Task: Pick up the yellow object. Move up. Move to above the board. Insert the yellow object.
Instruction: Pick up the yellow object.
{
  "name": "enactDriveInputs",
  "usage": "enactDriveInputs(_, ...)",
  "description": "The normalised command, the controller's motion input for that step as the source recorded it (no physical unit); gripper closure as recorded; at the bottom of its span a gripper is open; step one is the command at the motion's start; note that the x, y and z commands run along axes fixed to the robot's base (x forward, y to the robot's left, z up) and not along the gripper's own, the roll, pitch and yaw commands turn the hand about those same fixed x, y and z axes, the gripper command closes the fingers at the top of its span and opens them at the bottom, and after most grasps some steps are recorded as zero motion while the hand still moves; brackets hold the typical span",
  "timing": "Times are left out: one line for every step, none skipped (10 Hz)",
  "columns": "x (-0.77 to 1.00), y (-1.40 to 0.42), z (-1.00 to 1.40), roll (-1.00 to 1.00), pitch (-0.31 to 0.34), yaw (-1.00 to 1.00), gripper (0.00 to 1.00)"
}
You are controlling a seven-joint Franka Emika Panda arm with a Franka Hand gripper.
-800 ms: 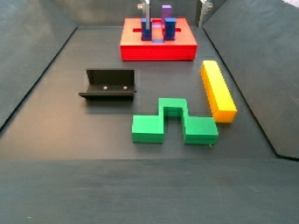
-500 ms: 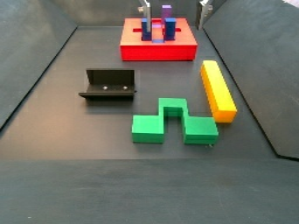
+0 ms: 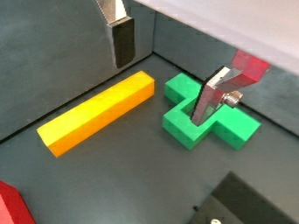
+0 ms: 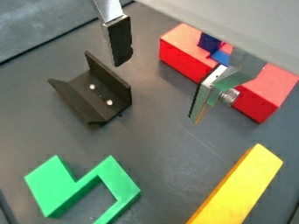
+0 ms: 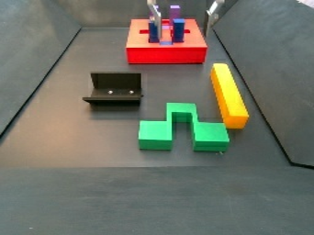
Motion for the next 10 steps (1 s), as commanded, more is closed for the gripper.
enactDriveInputs(-0.26, -0.02, -0.43, 0.21, -0.061, 0.0, 0.0)
enactDriveInputs(-0.31, 0.0, -0.4, 0.22, -0.063, 0.0, 0.0)
enactDriveInputs(-0.32, 0.0, -0.39, 0.22, -0.067, 0.0, 0.0)
enactDriveInputs(-0.31, 0.0, -0.36, 0.25, -0.057, 0.0, 0.0)
enactDriveInputs(-0.32, 0.03, -0.32, 0.3, -0.043, 0.0, 0.0)
enactDriveInputs(-0.3, 0.04, -0.27, 0.34, -0.024, 0.0, 0.0)
enactDriveInputs(-0.26, 0.04, -0.25, 0.36, -0.004, 0.0, 0.0)
enactDriveInputs(-0.27, 0.04, -0.23, 0.38, -0.006, -0.01, 0.0)
enactDriveInputs(-0.3, 0.05, -0.23, 0.37, -0.004, -0.01, 0.0)
enactDriveInputs(-0.37, 0.06, -0.21, 0.33, -0.009, -0.02, 0.0)
